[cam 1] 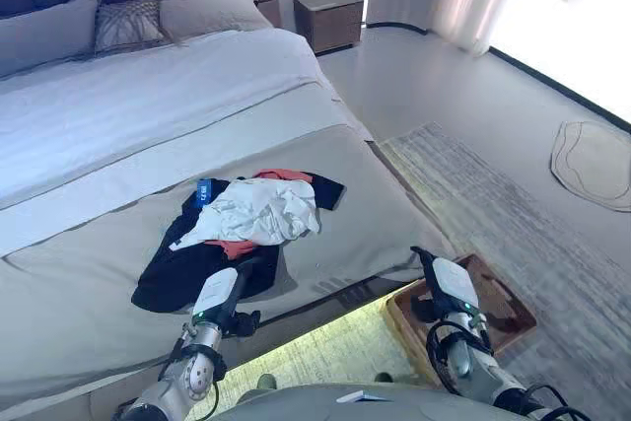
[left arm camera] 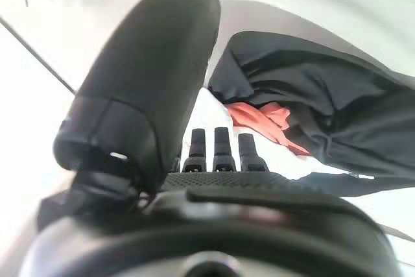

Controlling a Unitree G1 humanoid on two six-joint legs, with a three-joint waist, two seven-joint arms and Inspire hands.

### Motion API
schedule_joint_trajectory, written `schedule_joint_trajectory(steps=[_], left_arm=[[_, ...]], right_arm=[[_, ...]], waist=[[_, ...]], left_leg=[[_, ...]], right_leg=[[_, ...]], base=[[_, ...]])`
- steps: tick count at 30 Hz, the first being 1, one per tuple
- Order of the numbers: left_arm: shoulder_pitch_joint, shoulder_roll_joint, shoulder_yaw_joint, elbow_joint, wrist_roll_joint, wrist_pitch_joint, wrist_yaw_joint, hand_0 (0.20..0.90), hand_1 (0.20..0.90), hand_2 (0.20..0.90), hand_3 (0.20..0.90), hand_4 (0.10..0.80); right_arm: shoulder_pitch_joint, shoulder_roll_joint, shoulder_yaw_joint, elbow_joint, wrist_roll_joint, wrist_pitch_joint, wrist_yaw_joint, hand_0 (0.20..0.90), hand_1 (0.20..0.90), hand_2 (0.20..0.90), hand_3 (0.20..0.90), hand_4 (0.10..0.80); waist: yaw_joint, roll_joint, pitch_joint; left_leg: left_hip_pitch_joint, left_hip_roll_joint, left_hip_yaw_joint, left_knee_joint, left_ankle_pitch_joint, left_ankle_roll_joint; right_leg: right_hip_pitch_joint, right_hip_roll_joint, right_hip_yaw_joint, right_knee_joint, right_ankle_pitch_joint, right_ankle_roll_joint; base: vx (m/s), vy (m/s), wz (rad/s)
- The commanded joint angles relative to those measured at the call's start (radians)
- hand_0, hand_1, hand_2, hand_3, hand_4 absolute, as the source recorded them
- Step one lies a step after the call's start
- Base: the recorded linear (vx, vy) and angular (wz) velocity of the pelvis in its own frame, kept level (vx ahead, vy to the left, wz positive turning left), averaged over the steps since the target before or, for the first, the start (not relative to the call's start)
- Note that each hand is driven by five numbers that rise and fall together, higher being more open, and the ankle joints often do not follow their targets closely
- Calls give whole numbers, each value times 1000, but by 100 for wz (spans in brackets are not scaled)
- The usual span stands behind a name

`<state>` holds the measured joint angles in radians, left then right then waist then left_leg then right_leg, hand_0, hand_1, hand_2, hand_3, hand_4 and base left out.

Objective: Pick up the clothes from the bed and place them into the basket

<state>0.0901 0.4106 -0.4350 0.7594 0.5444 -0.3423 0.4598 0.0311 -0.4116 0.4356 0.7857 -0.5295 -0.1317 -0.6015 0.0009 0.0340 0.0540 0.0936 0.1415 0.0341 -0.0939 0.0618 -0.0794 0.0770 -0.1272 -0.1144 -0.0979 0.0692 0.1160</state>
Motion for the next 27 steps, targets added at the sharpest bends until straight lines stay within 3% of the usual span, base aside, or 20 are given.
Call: schedule_joint_trajectory(steps=[1, 6, 17, 27], left_arm=[[-103, 49, 51, -63, -75, -69, 54, 900, 900, 900, 900, 800], [-92, 37, 79, -89, -159, -107, -5, 900, 900, 900, 900, 800], [-88, 28, 100, -99, -324, -96, -107, 900, 900, 900, 900, 800], [-90, 27, 100, -149, -342, -85, -143, 900, 900, 900, 900, 800]], right_arm=[[-86, 2, -16, -39, 3, -71, -51, 900, 900, 900, 900, 800], [-79, -1, -20, -65, 7, -61, -44, 900, 900, 900, 900, 800], [-74, -1, -51, -79, 78, -60, -5, 900, 900, 900, 900, 800], [-112, -7, -52, -126, 75, -50, -36, 900, 900, 900, 900, 800]], waist=[[19, -47, 27], [17, -48, 27], [14, -43, 36], [40, -41, 44]], left_leg=[[18, 11, 8, 7, -64, 16], [17, 10, 5, 7, -66, 16], [25, 12, 2, 7, -67, 16], [26, 10, -25, 7, -65, 16]], right_leg=[[40, -53, -4, 11, -29, 9], [40, -51, 0, 11, -30, 8], [47, -54, -1, 11, -32, 5], [63, -64, -20, 14, -37, 2]], base=[[0, 0, 0], [0, 0, 0], [0, 0, 0], [-4, -7, 3]])
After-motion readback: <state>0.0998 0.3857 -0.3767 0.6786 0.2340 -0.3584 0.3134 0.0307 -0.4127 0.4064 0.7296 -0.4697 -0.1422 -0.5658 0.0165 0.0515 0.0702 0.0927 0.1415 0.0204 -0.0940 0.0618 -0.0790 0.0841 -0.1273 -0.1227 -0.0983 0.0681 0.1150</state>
